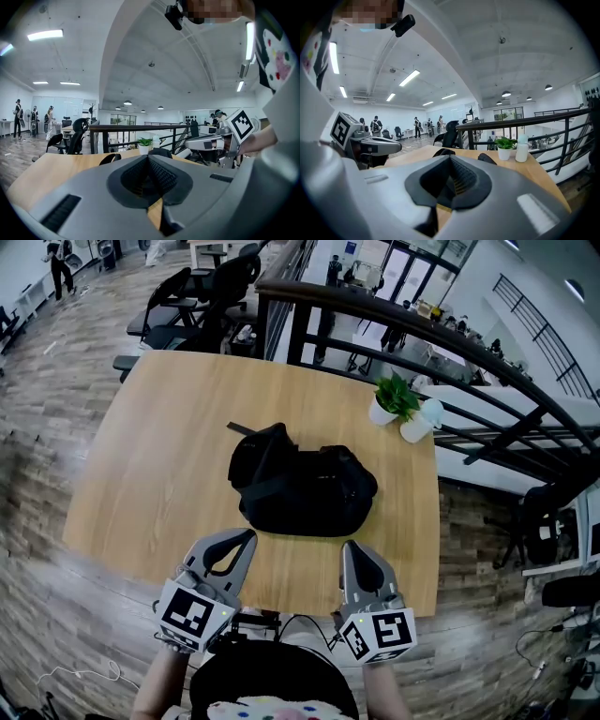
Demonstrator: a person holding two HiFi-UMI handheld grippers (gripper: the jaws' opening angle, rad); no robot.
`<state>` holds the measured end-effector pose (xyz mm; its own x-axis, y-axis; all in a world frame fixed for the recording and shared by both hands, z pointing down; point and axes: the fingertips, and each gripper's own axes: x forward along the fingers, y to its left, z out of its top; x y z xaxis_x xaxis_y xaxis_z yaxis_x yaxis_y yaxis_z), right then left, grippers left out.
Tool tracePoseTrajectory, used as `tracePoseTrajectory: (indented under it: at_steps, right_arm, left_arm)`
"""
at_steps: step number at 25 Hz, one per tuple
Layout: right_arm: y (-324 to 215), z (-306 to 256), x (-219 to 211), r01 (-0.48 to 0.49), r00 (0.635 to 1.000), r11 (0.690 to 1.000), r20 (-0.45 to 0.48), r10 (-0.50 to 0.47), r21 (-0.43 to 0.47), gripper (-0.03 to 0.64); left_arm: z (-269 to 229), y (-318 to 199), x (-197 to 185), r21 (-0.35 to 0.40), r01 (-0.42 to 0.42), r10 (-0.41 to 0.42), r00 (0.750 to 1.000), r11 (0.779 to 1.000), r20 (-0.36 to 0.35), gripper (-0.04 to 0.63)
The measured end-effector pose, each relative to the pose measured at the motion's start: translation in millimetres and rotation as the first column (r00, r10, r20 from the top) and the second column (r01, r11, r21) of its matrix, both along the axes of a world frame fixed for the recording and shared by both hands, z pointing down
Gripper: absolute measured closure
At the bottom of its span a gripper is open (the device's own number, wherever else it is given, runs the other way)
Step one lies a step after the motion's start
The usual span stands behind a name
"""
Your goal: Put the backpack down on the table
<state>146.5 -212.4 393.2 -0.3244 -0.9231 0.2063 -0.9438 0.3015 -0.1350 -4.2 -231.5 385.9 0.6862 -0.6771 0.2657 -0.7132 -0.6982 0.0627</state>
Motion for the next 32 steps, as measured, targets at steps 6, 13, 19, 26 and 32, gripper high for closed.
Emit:
tracePoseTrajectory:
  at_steps: [6, 13, 19, 26, 32]
  right_arm:
    - [0, 3, -1, -0.003, 1.000, 1.000, -0.001, 0.003, -0.008, 0.607]
    - [-1, 6, 1, 0.000, 1.000, 1.000, -0.002, 0.000, -0.016, 0.607]
    - [-1, 7, 1, 0.000, 1.000, 1.000, -0.006, 0.000, -0.018, 0.607]
    - [-2, 8, 1, 0.006, 1.000, 1.000, -0.002, -0.006, -0.022, 0.609]
    - [-2, 8, -2, 0.023, 1.000, 0.999, -0.012, -0.024, -0.025, 0.607]
  left_arm:
    - [1, -1, 2, 0.008, -0.009, 0.009, 1.000, 1.000, 0.012, 0.589]
    - [2, -2, 7, 0.007, -0.020, 0.020, 1.000, 1.000, 0.022, 0.589]
    - [4, -3, 8, 0.006, -0.029, 0.029, 0.999, 1.000, 0.023, 0.589]
    - [2, -5, 12, 0.008, -0.044, 0.044, 0.999, 0.999, 0.025, 0.589]
    - [2, -5, 15, 0.008, -0.046, 0.045, 0.999, 0.999, 0.026, 0.589]
